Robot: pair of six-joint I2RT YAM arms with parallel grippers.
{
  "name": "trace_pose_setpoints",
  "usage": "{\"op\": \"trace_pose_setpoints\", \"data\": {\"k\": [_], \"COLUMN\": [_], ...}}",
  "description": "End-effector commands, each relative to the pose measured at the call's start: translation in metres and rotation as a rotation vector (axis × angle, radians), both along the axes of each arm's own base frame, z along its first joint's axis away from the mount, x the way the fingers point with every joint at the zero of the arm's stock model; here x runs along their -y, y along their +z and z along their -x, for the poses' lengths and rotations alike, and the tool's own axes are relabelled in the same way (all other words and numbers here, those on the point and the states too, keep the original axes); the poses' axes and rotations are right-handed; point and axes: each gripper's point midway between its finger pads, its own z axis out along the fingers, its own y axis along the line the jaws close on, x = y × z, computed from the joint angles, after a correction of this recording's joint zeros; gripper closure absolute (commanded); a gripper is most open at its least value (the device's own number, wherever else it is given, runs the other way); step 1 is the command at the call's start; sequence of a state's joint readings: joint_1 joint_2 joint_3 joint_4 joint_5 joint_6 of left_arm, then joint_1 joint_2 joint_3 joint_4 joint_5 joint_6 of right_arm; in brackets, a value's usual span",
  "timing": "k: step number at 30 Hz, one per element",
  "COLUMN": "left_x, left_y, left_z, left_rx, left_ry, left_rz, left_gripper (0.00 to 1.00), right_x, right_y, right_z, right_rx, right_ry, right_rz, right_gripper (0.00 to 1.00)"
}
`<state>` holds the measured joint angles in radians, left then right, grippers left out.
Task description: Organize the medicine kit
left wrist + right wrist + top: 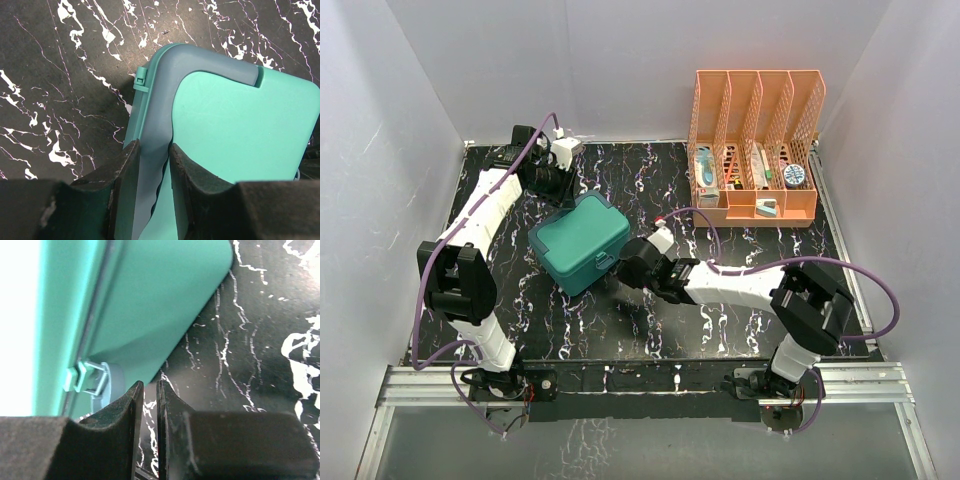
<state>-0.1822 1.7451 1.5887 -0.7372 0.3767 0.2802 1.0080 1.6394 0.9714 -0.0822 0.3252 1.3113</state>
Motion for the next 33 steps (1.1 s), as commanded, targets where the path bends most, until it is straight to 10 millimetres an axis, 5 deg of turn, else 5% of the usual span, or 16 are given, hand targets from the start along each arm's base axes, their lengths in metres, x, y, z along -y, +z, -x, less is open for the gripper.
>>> {"op": "trace_pose_setpoints", "data": {"k": [1,33], "left_x": [-0.006,-0.003], "left_y": [-0.019,-0.032], "left_z": [0.027,0.035], "left_rx": [-0.127,-0.165], "left_ry": [-0.011,-0.04], "left_rz": [-0.039,-0.051], "left_gripper": [0.72,0.73], "right_x": [-0.023,-0.031], "right_y": [0.042,0.086], "right_z": [-0.015,-0.025], "right_rx": [0.102,0.204], "right_ry": [0.003,0.018], "right_rz": [-0.124,-0.159], "right_gripper": [0.85,0.84]}}
